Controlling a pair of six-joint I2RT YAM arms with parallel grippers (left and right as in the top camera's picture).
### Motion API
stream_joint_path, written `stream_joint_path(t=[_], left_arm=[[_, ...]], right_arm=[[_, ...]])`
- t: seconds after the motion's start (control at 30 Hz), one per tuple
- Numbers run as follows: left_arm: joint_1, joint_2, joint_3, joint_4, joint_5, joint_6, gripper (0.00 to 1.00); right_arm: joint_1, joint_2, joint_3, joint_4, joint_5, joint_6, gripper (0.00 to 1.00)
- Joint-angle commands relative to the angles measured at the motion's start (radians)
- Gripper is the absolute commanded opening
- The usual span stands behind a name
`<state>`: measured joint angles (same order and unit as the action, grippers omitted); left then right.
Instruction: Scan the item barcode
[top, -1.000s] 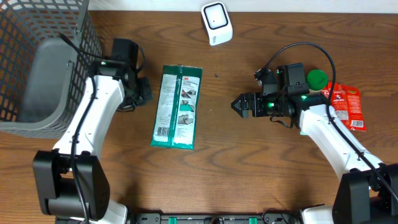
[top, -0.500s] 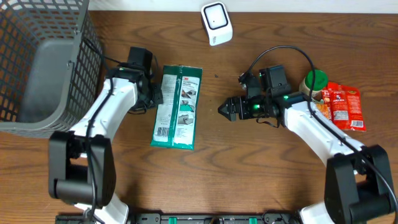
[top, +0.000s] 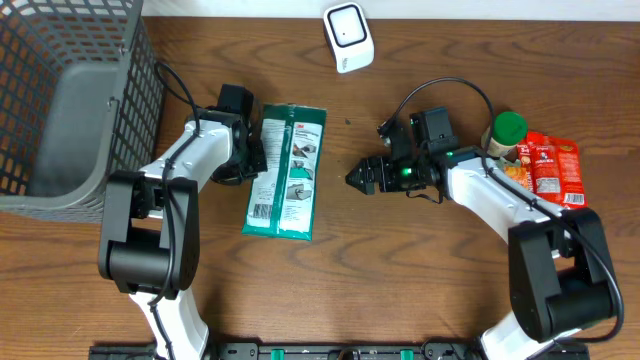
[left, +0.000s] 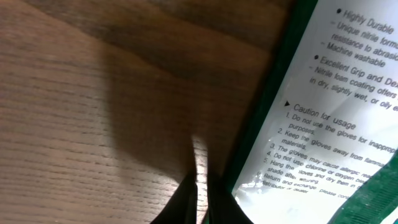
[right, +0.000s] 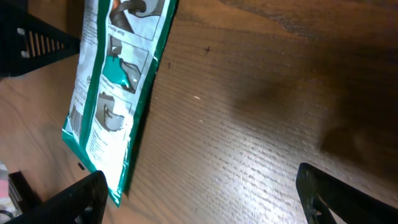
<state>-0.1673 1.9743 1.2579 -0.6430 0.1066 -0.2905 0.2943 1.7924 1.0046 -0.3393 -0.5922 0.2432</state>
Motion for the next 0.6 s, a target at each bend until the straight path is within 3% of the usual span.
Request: stream_joint_path(t=[0.0,0.57], left_arm=[[-0.021,0.065,-0.011,-0.006,0.055,0.006,0.10],[-0.201,0.071,-0.011,0.013,0.081,0.005,0.14]], right_arm=[[0.011,0.037,0.014,0.020,-0.064,0.022,0.91],[0.011,0.060,0.011,0.033,-0.093,0.041,0.80]])
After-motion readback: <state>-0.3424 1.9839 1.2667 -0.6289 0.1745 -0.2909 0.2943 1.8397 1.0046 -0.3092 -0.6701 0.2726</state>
